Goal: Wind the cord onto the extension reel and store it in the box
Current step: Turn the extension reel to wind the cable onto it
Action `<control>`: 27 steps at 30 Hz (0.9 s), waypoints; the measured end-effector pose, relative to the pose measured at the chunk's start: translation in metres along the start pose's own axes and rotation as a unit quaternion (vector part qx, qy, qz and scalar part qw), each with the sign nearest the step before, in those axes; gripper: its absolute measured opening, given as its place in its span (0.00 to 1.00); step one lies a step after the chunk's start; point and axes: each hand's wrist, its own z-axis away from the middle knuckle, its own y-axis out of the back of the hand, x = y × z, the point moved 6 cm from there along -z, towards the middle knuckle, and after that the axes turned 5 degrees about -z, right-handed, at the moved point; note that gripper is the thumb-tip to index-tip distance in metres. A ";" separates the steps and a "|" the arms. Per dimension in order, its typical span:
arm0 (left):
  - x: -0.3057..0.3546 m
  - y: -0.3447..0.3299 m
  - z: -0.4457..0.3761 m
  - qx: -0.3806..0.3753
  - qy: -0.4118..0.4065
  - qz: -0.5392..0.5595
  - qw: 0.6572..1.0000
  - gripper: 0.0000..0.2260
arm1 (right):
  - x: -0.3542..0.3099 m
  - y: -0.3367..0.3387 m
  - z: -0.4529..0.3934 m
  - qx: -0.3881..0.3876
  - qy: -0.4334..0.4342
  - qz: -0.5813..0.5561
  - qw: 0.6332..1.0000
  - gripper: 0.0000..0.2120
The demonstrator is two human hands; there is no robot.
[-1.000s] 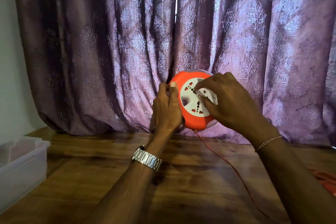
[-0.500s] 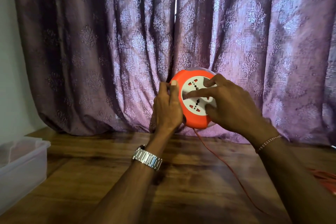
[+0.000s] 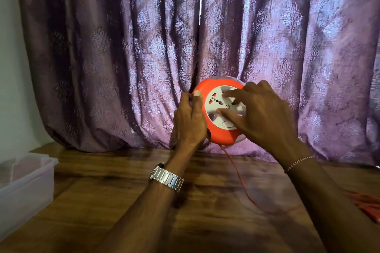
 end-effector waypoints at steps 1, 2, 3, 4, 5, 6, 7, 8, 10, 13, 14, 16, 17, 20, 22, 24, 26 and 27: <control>-0.001 0.001 -0.001 0.002 0.001 -0.001 1.000 0.16 | -0.001 0.000 -0.001 -0.014 0.025 -0.028 0.999 0.14; -0.002 0.001 -0.001 0.002 0.003 -0.001 1.000 0.15 | -0.002 -0.001 -0.001 -0.036 0.047 -0.045 0.997 0.12; -0.003 0.001 -0.002 0.001 0.006 0.000 1.000 0.15 | -0.002 -0.004 -0.001 -0.065 0.065 -0.048 0.995 0.17; -0.004 0.001 -0.002 0.000 0.010 0.003 1.000 0.15 | -0.002 -0.008 0.000 -0.097 0.076 -0.045 0.991 0.23; -0.005 0.001 -0.002 -0.002 0.014 0.005 1.000 0.15 | -0.003 -0.011 0.000 -0.124 0.080 -0.033 0.989 0.29; -0.004 0.001 -0.002 -0.003 0.015 0.006 1.000 0.15 | -0.004 -0.014 0.000 -0.141 0.081 -0.017 0.987 0.32; -0.004 0.001 -0.002 -0.002 0.014 0.007 1.000 0.16 | -0.005 -0.016 0.000 -0.151 0.082 -0.002 0.985 0.34; -0.003 0.001 -0.002 -0.001 0.011 0.007 1.000 0.16 | -0.005 -0.017 0.000 -0.152 0.081 0.010 0.985 0.35; -0.001 0.000 -0.001 -0.002 0.005 0.007 1.000 0.17 | -0.004 -0.016 0.000 -0.138 0.082 0.031 0.987 0.33; -0.001 -0.001 -0.001 -0.006 0.001 0.006 1.000 0.19 | -0.005 -0.012 0.001 -0.105 0.087 0.036 0.990 0.27; -0.001 -0.001 -0.001 -0.005 0.000 0.007 1.000 0.19 | -0.005 -0.011 0.002 -0.097 0.083 0.029 0.991 0.26; 0.000 -0.001 0.000 0.000 -0.004 0.010 1.000 0.18 | -0.002 -0.010 0.003 -0.082 0.056 0.006 0.995 0.24; 0.000 -0.001 0.000 0.002 -0.006 0.010 1.000 0.17 | 0.000 -0.010 0.004 -0.077 0.038 -0.008 0.996 0.24; 0.001 -0.002 0.001 -0.001 -0.008 0.006 1.000 0.17 | 0.007 -0.008 0.004 -0.042 -0.026 -0.033 0.998 0.27; 0.001 -0.003 0.001 -0.002 -0.008 0.006 1.000 0.16 | 0.010 -0.004 0.003 -0.006 -0.068 -0.042 0.997 0.30; -0.001 -0.003 0.001 -0.002 -0.008 0.004 1.000 0.16 | 0.011 -0.004 0.004 0.015 -0.080 -0.048 0.996 0.33; -0.002 -0.003 0.000 0.000 -0.007 0.005 1.000 0.16 | 0.010 -0.006 0.004 0.020 -0.065 -0.033 0.997 0.32; -0.003 -0.003 0.000 0.001 -0.005 0.003 1.000 0.16 | 0.009 -0.007 0.003 0.017 -0.052 -0.015 0.998 0.31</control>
